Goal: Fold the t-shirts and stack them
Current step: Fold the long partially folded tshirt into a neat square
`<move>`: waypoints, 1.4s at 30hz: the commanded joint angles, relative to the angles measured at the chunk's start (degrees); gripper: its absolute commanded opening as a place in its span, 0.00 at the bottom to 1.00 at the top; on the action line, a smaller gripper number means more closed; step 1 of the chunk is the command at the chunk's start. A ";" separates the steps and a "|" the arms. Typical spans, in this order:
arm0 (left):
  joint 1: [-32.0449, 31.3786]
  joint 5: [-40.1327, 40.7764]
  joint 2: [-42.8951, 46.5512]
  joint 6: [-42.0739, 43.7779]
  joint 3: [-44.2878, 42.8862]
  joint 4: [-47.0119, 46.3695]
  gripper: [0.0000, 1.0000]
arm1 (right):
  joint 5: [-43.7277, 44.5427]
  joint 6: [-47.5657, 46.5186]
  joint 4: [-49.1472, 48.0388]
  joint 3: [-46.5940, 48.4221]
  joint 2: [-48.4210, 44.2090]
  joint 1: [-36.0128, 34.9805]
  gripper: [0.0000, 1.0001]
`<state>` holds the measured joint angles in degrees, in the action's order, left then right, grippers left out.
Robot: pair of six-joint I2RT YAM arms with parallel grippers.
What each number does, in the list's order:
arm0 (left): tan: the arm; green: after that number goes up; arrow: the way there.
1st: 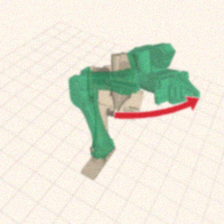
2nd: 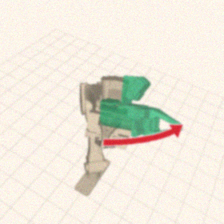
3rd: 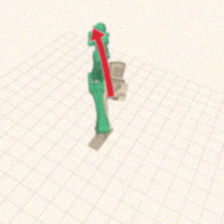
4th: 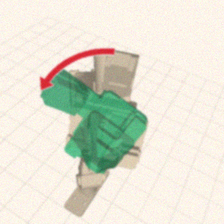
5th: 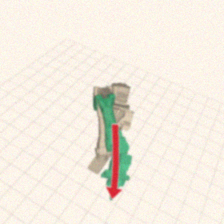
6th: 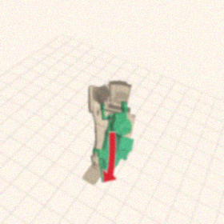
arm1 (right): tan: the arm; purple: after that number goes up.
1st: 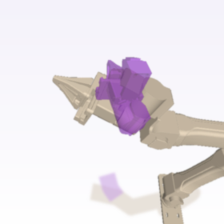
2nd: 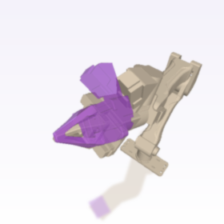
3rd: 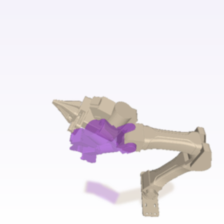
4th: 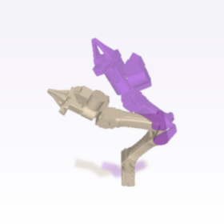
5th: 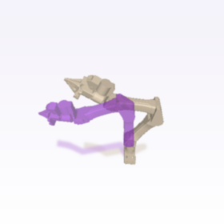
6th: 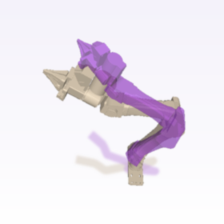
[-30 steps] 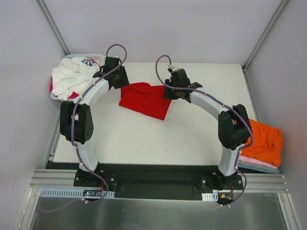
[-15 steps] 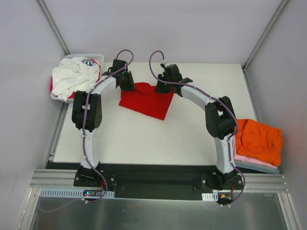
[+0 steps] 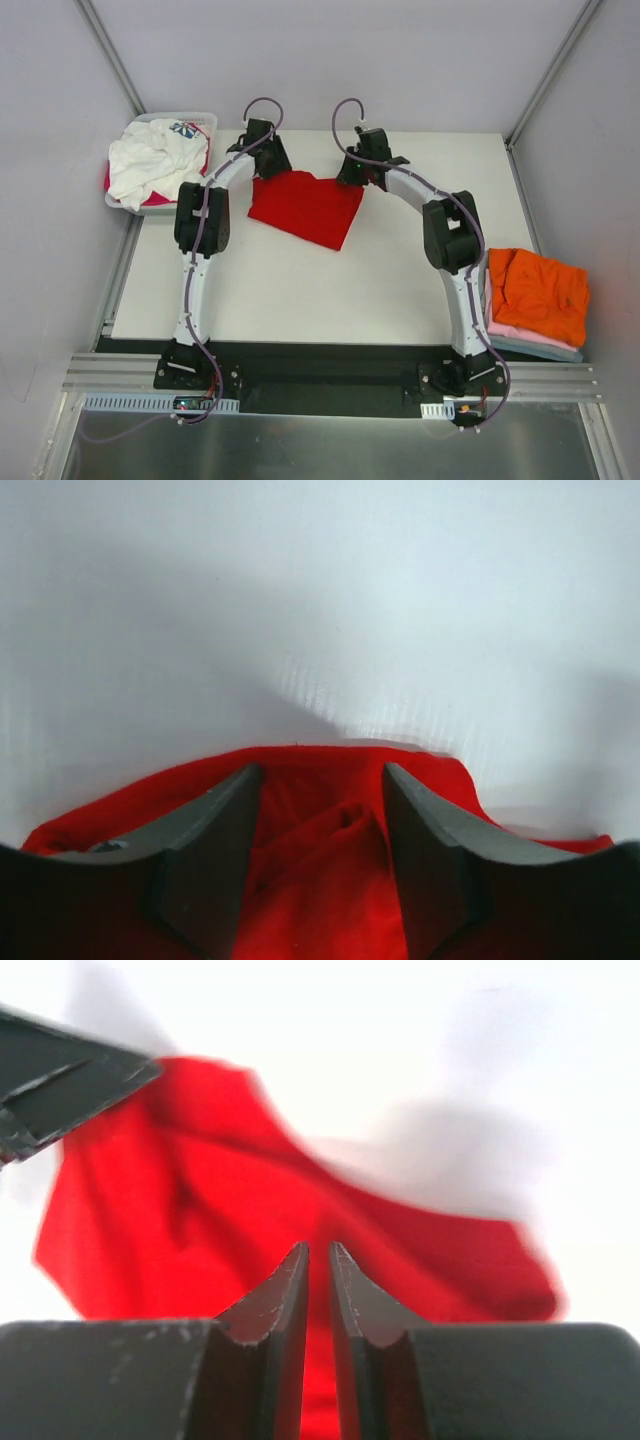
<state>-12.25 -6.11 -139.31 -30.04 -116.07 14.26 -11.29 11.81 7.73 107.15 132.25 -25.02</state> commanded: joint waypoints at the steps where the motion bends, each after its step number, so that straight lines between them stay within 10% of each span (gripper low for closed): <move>1: 1.00 4.87 0.61 -1.51 -1.89 -0.02 0.55 | 0.12 0.93 -0.52 -0.26 -1.98 2.77 0.17; 4: 2.05 8.39 5.08 -0.20 0.83 -0.29 0.64 | 3.90 0.32 -1.83 -7.27 -8.29 3.74 0.21; 13: 3.37 9.28 25.12 6.75 18.30 -0.37 0.88 | 7.97 1.46 4.04 -25.14 -26.33 5.68 0.94; 29: 3.46 2.15 49.46 1.13 45.49 -0.20 0.92 | -5.50 9.80 -5.61 -31.83 -19.31 -0.47 0.99; 33: 3.46 2.15 53.52 1.56 49.53 -0.03 0.92 | -6.38 11.56 -5.71 -30.16 -15.80 -1.26 0.83; 42: 3.46 1.54 57.74 2.18 54.72 0.07 0.93 | -3.65 6.04 0.27 -35.07 -19.29 3.21 0.01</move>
<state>-8.64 -3.03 -83.44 -27.92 -63.16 14.26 -16.29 20.78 4.64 75.22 116.51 -25.30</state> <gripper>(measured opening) 0.925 0.149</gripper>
